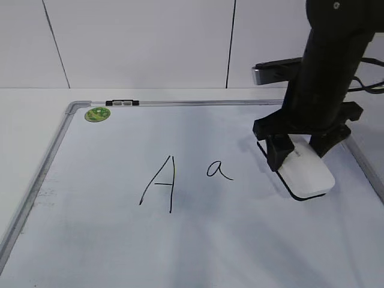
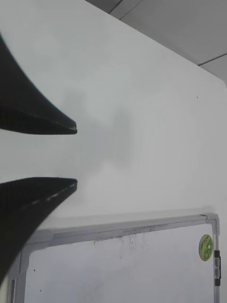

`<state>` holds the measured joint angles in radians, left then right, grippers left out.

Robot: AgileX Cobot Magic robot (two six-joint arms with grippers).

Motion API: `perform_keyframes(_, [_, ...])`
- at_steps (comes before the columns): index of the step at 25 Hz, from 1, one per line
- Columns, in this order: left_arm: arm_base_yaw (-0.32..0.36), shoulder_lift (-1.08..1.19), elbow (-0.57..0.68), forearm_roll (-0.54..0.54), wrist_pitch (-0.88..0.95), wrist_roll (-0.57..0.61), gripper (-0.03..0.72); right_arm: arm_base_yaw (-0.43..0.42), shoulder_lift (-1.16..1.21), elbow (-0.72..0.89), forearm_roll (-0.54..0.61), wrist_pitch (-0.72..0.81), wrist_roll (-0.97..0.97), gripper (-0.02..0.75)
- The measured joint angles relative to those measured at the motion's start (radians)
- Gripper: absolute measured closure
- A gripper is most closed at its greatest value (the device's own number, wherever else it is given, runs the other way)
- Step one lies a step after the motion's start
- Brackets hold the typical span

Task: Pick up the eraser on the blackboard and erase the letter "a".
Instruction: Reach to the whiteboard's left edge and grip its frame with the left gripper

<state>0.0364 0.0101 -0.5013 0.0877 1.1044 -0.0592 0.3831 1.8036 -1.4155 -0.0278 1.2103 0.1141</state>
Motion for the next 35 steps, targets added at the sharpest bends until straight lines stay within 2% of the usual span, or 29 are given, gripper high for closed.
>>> perform_keyframes(7, [0.000, 0.000, 0.000, 0.000, 0.000, 0.000, 0.454, 0.031, 0.038, -0.017, 0.000, 0.005, 0.000, 0.166])
perform_keyframes(24, [-0.016, 0.026, -0.004, -0.006, 0.000, 0.000, 0.454, 0.031, 0.039, -0.017, -0.036, 0.005, -0.002, 0.166])
perform_keyframes(35, [-0.055, 0.487, -0.127, -0.047, -0.087, 0.000, 0.451, 0.031, 0.041, -0.017, -0.040, 0.005, -0.002, 0.167])
